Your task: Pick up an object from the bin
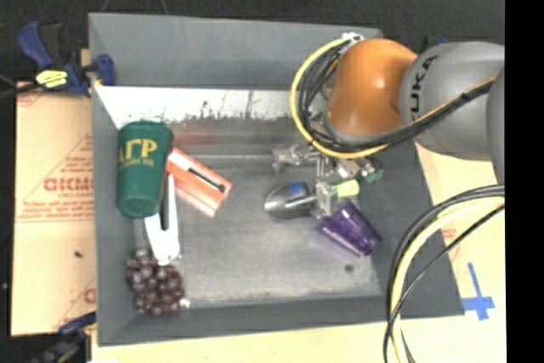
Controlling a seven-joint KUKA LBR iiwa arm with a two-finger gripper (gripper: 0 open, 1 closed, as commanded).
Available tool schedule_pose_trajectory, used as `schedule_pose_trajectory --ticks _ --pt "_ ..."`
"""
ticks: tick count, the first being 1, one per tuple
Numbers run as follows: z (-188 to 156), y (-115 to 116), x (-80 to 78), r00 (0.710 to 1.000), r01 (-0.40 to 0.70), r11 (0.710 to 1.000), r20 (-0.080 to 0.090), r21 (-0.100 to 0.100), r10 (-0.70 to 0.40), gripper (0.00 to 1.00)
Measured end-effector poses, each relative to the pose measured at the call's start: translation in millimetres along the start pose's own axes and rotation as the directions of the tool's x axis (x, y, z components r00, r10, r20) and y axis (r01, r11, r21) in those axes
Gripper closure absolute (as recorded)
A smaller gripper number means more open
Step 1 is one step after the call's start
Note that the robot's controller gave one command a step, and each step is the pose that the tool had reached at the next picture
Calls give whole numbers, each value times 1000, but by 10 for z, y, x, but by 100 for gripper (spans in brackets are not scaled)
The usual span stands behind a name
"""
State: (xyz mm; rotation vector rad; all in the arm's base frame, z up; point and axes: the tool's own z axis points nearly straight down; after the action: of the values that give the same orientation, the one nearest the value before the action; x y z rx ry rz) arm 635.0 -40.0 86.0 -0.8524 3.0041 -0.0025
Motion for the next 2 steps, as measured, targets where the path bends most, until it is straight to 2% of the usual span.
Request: schedule_pose_trajectory --ticks 1,2 --pt "141 -146 -1 942 -335 942 8 -3 335 100" --pt "142 -146 0 942 -334 942 8 -4 334 100"
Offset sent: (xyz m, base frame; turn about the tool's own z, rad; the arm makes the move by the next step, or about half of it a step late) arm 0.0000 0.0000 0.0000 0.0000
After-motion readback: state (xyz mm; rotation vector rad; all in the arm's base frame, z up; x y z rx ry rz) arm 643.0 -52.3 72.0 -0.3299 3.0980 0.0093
